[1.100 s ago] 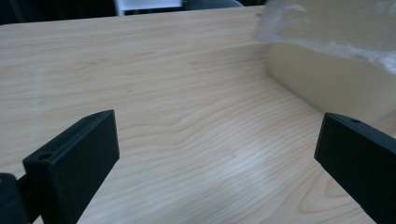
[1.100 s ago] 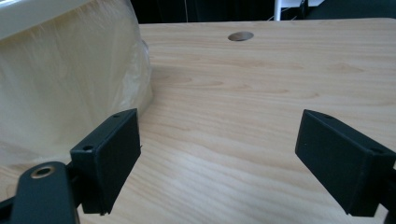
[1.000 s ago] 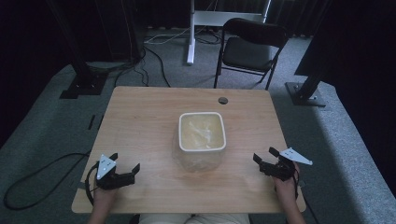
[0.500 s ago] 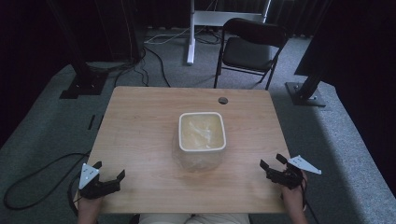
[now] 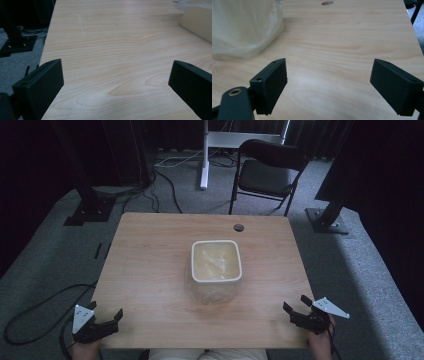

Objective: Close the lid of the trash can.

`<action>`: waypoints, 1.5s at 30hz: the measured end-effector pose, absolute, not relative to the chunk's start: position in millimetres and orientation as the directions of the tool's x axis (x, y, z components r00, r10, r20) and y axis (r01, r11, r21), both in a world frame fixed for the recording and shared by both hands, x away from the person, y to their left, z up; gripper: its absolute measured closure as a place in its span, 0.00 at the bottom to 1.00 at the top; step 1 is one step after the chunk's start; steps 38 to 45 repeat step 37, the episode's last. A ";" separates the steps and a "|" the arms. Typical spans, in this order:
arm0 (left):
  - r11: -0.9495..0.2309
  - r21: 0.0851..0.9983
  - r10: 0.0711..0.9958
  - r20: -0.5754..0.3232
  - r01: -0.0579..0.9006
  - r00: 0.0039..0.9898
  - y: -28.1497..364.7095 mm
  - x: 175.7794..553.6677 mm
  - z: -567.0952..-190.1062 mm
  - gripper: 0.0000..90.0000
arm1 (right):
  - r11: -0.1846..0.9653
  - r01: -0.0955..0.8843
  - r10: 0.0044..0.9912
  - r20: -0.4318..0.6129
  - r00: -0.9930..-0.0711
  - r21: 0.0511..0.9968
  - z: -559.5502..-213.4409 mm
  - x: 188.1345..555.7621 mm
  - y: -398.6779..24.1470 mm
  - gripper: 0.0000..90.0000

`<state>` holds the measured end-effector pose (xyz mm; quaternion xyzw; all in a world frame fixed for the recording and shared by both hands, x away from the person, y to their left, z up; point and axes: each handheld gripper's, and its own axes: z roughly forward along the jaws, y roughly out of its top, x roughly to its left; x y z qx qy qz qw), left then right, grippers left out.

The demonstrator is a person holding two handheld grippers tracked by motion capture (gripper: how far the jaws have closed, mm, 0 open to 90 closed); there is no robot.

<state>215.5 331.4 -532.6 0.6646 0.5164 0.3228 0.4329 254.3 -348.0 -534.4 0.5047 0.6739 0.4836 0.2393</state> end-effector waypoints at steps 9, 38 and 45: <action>-0.108 0.901 0.970 0.002 0.421 0.244 334.1 204.4 -537.7 0.00 | -0.030 0.471 0.931 0.196 -0.308 0.882 -540.4 230.7 -370.8 0.15; 0.084 0.898 0.996 -0.092 0.432 -0.003 368.1 194.8 -547.4 0.00 | -0.083 0.450 0.949 0.208 -0.237 0.889 -550.4 225.4 -390.4 0.15; 0.084 0.898 0.996 -0.092 0.432 -0.003 368.1 194.8 -547.4 0.00 | -0.083 0.450 0.949 0.208 -0.237 0.889 -550.4 225.4 -390.4 0.15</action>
